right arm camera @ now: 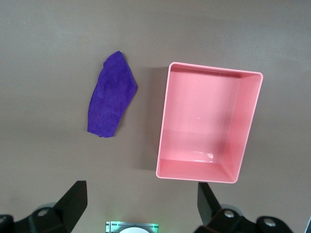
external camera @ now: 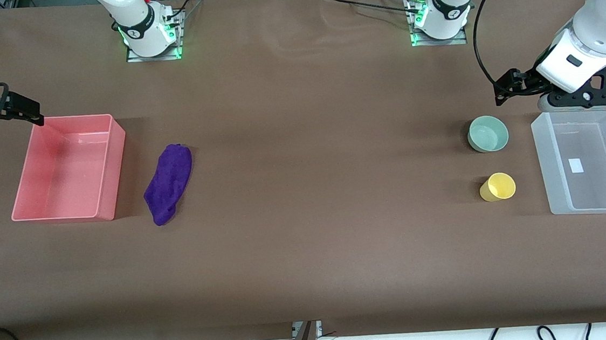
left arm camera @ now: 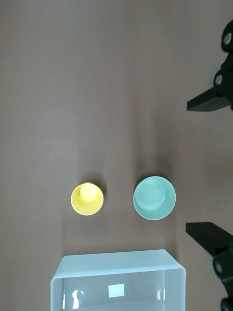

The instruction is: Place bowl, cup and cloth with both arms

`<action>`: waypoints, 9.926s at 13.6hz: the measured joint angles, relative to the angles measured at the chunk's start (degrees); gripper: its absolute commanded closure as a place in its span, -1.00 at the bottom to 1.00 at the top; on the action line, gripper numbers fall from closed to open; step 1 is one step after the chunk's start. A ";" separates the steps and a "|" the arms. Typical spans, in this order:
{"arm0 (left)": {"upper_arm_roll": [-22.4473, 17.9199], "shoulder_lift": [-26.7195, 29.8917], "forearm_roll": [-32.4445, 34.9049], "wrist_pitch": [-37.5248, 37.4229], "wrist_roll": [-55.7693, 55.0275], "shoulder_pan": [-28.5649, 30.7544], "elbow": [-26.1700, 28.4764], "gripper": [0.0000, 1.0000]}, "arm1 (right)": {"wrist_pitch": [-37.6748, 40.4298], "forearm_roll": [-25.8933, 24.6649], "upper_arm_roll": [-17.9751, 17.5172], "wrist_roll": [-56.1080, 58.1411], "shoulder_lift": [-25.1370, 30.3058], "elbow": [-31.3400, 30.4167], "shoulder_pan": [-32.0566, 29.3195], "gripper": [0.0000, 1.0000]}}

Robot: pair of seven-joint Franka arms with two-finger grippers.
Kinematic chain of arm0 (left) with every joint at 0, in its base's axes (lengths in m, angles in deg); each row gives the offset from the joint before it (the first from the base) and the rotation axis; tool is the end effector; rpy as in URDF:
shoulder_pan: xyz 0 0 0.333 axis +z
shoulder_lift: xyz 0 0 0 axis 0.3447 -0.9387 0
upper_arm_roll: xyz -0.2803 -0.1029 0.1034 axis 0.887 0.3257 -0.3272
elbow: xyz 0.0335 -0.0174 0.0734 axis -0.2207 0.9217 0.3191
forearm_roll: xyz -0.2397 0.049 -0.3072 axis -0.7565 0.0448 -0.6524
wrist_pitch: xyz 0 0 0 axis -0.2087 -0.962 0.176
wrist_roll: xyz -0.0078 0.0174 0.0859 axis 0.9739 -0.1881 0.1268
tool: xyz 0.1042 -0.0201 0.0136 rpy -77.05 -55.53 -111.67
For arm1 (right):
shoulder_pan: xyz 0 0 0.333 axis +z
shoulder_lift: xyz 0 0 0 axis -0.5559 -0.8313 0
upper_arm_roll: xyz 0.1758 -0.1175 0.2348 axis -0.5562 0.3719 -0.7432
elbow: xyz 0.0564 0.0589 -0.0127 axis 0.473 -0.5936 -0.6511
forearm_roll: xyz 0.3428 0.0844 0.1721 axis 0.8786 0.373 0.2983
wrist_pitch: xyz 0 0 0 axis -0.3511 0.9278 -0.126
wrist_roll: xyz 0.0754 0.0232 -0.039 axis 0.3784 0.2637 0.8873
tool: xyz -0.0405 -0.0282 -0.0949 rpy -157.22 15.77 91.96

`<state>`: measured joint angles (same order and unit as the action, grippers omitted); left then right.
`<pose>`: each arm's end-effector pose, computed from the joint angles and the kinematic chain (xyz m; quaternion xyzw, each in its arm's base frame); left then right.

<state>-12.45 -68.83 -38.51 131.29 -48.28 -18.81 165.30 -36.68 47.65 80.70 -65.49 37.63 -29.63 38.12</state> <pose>0.5439 -0.0577 0.5589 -0.9997 0.0141 0.0204 0.0025 0.5644 -0.0012 0.6142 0.9973 0.0380 -0.0576 0.0263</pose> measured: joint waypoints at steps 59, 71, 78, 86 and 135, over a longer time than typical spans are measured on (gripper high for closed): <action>-1.01 -18.35 6.79 18.05 60.36 22.01 1.98 1.00 | -38.61 5.25 -4.55 -5.65 -20.83 -22.88 3.80 1.00; -1.17 -47.40 8.83 26.56 70.26 33.63 -17.56 -1.00 | -9.97 3.85 19.06 24.53 -19.57 -9.98 1.59 1.00; 2.80 -40.63 8.78 16.07 68.32 33.60 -21.50 -1.00 | -24.37 3.81 19.85 24.67 -20.54 -23.03 0.21 -1.00; 9.69 -38.12 8.74 9.32 28.08 22.24 -18.05 -0.97 | -6.79 6.22 11.77 23.42 -14.46 -6.97 0.44 -1.00; 34.78 -20.69 14.30 -13.93 8.94 27.18 -19.41 -1.00 | 5.59 -0.49 -1.54 4.11 -8.50 8.43 -1.07 -1.00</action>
<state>22.33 -89.53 -24.21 117.35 -39.34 8.37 145.89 -31.10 47.16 79.15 -61.38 29.13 -21.20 37.05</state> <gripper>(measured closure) 0.000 0.000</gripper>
